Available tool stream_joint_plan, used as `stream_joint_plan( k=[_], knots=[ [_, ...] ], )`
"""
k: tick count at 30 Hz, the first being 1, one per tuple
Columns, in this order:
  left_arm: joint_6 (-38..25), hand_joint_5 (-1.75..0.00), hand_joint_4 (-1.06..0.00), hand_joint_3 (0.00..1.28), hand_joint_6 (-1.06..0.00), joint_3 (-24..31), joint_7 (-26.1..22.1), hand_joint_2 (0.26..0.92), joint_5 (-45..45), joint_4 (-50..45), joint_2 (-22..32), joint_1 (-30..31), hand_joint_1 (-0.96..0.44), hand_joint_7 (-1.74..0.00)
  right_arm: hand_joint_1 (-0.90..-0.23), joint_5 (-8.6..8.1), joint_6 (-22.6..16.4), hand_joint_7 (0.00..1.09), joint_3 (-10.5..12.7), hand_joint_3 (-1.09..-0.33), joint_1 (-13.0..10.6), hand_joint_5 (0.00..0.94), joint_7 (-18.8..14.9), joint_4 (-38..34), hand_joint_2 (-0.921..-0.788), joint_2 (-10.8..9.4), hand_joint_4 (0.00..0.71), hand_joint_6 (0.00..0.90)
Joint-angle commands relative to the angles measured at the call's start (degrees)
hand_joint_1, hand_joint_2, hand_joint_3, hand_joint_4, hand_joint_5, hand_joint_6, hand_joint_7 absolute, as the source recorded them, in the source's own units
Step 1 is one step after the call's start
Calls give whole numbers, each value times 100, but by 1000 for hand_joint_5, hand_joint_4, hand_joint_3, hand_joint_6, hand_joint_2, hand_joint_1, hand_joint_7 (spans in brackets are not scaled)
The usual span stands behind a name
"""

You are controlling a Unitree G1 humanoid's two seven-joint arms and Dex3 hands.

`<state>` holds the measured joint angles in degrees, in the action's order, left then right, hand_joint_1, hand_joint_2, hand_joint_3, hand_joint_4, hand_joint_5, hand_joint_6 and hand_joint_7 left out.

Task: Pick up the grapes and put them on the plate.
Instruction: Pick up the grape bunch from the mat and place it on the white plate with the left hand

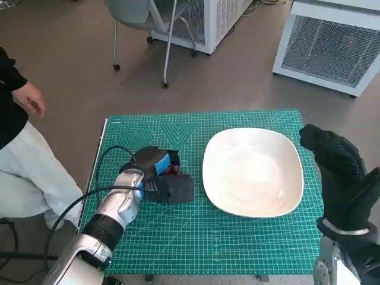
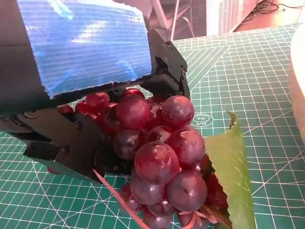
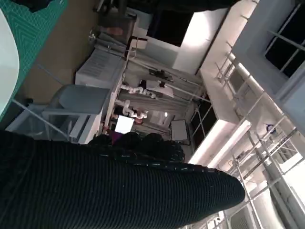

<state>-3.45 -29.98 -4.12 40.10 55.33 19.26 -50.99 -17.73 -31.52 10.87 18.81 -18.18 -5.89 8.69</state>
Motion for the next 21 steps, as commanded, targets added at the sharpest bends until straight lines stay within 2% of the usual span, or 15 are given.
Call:
stream_joint_plan(
  k=[1,11,21],
  knots=[
    [41,-1566,-480,194,-607,95,11,919,-63,-61,87,16,5,-1004,-525,37,13,537,-7,-552,-25,0,-13,-75,-921,13,459,122],
    [-53,-1532,-511,179,-602,206,-175,921,-96,-563,206,114,4,-1011,-521,28,-18,537,-11,-553,-16,0,-29,-94,-921,16,459,122],
    [-368,-1491,-550,149,-630,416,-634,920,-79,-1982,504,508,6,-979,-523,12,-38,537,-17,-552,-24,0,-51,-98,-921,16,459,123]
  ],
)
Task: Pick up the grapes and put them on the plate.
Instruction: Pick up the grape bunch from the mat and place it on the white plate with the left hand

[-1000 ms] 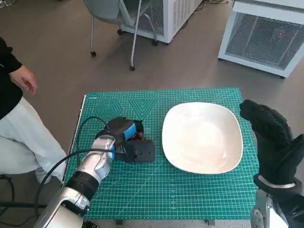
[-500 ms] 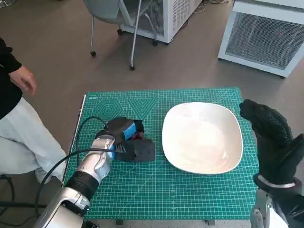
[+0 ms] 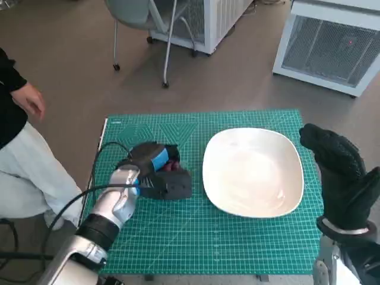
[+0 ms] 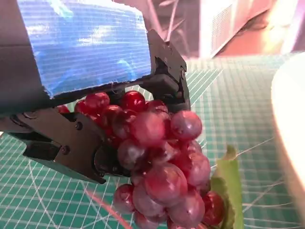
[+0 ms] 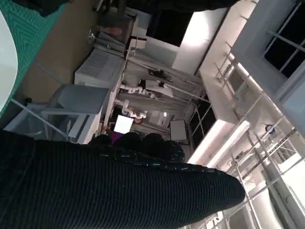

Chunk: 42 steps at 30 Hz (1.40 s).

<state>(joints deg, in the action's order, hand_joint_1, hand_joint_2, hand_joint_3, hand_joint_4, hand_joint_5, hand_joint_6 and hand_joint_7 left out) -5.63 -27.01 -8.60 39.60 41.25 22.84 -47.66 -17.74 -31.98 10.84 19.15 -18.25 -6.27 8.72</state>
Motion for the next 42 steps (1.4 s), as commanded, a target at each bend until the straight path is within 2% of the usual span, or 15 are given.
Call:
stream_joint_plan(
  k=[1,3,9,18,24,28,30,32,33,35,36,40,42],
  knots=[
    [-180,-1490,-551,148,-632,131,-216,920,-19,-648,156,202,6,-977,-523,13,7,537,-14,-552,-59,0,-44,-60,-921,13,459,123],
    [-240,-1488,-552,146,-634,158,-271,920,1,-828,184,259,6,-975,-524,12,4,537,-15,-552,-59,0,-45,-61,-921,13,460,123],
    [-537,-1428,-599,123,-634,368,-491,921,178,-2252,485,590,6,-983,-527,21,-26,536,-18,-550,-50,1,-47,-92,-921,13,460,123],
    [-704,-1394,-626,102,-651,684,-563,921,358,-3495,727,895,6,-966,-527,21,-62,535,-22,-550,-36,1,-54,-141,-921,7,460,124],
    [-647,-1305,-632,110,-605,883,-533,921,374,-3927,791,1023,4,-1099,-526,20,-64,535,-32,-550,-32,1,-47,-147,-921,-7,460,124],
    [-542,-1346,-549,188,-515,966,-463,917,373,-4045,790,1078,22,-1212,-524,26,-74,534,-38,-550,-39,1,-33,-148,-921,-23,460,125],
    [-502,-1425,-502,330,-501,993,-449,863,385,-4104,782,1100,129,-996,-523,30,-85,534,-37,-551,-45,1,-27,-152,-921,-30,460,125],
    [-481,-1516,-472,518,-533,1012,-452,780,396,-4131,776,1113,263,-635,-523,31,-89,534,-37,-551,-46,0,-25,-155,-921,-32,460,125],
    [-475,-1546,-464,582,-552,1018,-455,751,400,-4135,772,1117,301,-514,-523,31,-90,534,-37,-551,-46,0,-25,-156,-921,-33,460,125],
    [-444,-1566,-465,630,-576,1029,-462,725,402,-4165,770,1111,322,-423,-522,33,-93,534,-41,-551,-45,0,-22,-164,-921,-40,460,125],
    [-423,-1544,-490,588,-594,1032,-467,735,402,-4189,772,1102,290,-467,-523,34,-95,533,-45,-551,-43,0,-19,-173,-921,-47,460,125],
    [-363,-1375,-634,231,-663,1026,-474,854,415,-4230,759,1057,80,-826,-525,22,-91,533,-57,-550,-43,1,-15,-185,-921,-69,460,125],
    [-357,-1322,-672,142,-667,1019,-480,887,423,-4207,735,1033,40,-909,-525,8,-83,533,-61,-550,-51,1,-19,-170,-921,-73,460,126]
  ],
)
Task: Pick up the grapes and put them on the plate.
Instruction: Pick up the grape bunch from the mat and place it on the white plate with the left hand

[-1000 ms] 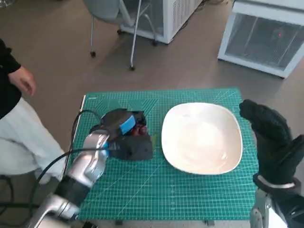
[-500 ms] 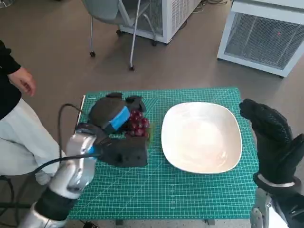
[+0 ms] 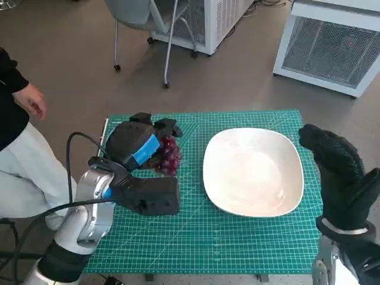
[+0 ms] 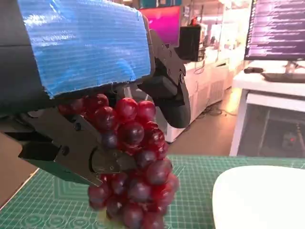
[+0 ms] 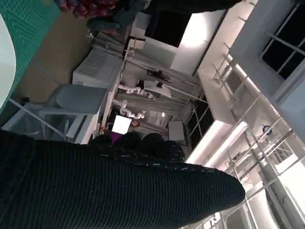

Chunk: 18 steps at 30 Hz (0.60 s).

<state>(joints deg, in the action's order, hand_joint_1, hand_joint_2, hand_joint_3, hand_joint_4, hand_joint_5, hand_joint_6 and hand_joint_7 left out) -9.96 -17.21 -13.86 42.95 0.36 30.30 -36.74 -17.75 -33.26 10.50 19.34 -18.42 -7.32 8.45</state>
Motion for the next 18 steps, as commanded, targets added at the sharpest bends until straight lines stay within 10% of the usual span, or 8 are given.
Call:
stream_joint_plan(
  k=[1,18],
  knots=[
    [76,-1303,-686,116,-664,36,39,897,89,-109,-23,-69,29,-938,-526,4,48,533,-28,-550,-75,1,-1,-56,-921,-48,460,126],
    [-162,-1272,-714,69,-645,-350,-395,917,179,-92,-710,-658,5,-1004,-525,-6,78,535,20,-552,-137,0,24,1,-921,-22,459,126]
  ],
)
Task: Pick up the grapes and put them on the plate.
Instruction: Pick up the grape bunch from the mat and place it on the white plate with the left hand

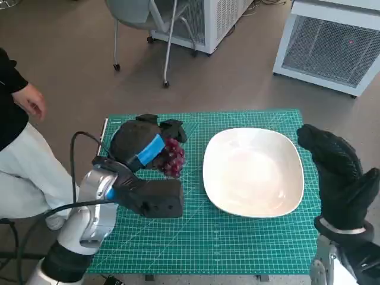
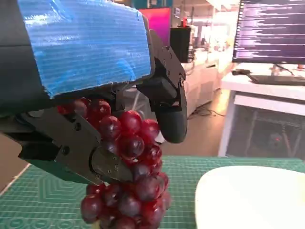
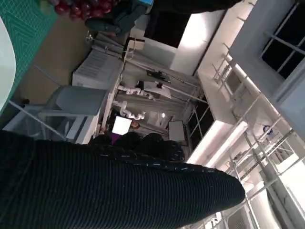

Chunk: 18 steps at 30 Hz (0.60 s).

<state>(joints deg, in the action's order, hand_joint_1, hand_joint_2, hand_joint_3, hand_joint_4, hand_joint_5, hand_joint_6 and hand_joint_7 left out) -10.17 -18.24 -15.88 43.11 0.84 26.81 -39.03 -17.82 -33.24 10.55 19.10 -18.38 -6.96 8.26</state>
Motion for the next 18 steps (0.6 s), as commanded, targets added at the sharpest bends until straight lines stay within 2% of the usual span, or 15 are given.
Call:
stream_joint_plan(
  k=[1,5,8,12,18],
  knots=[
    [-201,-1276,-714,68,-647,-311,-244,917,217,-178,-455,-498,5,-998,-525,4,73,535,17,-552,-111,0,18,-42,-921,-5,459,126],
    [-319,-1266,-722,60,-645,-447,-361,919,354,-240,-675,-648,3,-1004,-525,14,72,536,18,-552,-110,0,19,-43,-921,-11,460,125],
    [-232,-1298,-688,79,-631,-783,-409,920,457,-60,-1106,-1058,2,-1028,-525,29,90,536,8,-552,-135,0,37,12,-921,-21,459,125],
    [98,-1328,-656,104,-603,-1050,-291,920,417,590,-1512,-1598,2,-1065,-526,-11,121,538,6,-554,-217,0,27,131,-921,-22,458,123],
    [431,-1359,-634,133,-562,-1109,-173,920,265,1515,-1863,-2151,4,-1098,-523,-46,148,542,27,-558,-355,0,32,281,-921,-32,453,119]
  ],
)
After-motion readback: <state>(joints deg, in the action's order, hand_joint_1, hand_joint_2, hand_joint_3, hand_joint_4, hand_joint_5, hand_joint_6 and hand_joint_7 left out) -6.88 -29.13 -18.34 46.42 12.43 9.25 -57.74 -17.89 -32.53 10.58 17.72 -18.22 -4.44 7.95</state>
